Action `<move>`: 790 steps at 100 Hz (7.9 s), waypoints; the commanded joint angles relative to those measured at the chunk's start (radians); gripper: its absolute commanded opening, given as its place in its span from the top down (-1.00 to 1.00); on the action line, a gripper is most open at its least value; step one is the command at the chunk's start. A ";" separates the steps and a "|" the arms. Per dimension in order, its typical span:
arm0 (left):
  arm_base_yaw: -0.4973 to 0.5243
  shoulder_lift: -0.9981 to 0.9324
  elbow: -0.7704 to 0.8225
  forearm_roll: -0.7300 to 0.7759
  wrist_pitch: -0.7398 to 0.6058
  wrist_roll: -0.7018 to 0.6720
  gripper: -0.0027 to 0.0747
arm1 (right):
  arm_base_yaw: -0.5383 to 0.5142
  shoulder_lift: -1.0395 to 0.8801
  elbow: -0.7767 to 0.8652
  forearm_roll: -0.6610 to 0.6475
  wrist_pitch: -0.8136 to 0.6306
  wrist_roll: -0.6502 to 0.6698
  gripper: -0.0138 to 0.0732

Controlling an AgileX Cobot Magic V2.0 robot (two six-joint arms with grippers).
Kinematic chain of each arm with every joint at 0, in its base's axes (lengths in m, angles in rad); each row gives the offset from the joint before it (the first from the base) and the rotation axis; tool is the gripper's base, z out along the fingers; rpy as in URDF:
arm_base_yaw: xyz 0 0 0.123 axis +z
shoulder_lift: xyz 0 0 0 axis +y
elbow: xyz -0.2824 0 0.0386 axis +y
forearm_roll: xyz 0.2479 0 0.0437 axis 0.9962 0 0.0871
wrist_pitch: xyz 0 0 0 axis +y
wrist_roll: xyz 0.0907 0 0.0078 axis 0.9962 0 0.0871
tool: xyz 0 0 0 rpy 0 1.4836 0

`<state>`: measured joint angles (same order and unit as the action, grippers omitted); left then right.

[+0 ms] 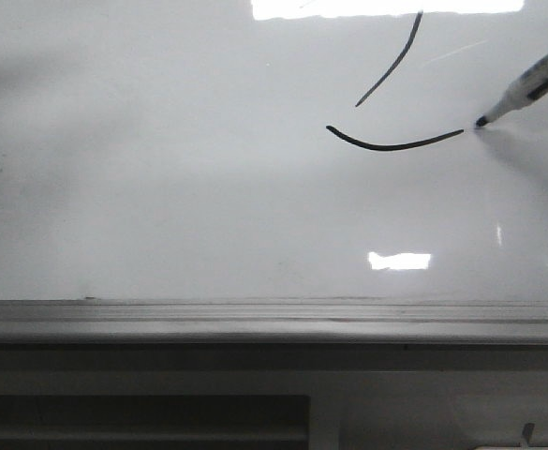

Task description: Write number 2 on whiteboard

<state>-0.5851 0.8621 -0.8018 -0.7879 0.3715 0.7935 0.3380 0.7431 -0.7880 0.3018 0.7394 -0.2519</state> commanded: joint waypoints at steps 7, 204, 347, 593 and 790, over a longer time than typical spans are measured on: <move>-0.001 -0.008 -0.027 -0.075 -0.047 -0.009 0.15 | 0.010 -0.082 -0.027 0.135 -0.010 -0.055 0.79; -0.412 0.250 -0.034 -0.194 -0.175 0.306 0.98 | 0.098 0.165 -0.138 0.603 0.147 -0.504 -0.10; -0.398 0.300 0.133 -0.457 -0.887 0.067 0.86 | -0.065 -0.084 0.033 0.609 -0.199 -0.466 -0.27; -0.396 -0.732 0.556 -0.618 -0.492 0.591 0.98 | -0.065 -0.761 0.585 0.604 -0.451 -0.564 0.81; 0.578 -0.893 0.816 0.647 -0.421 -0.698 0.98 | -0.065 -0.761 0.585 0.604 -0.453 -0.564 0.81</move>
<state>-0.0072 -0.0050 0.0000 -0.1344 0.0185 0.1083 0.2806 -0.0123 -0.1773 0.8821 0.3424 -0.8054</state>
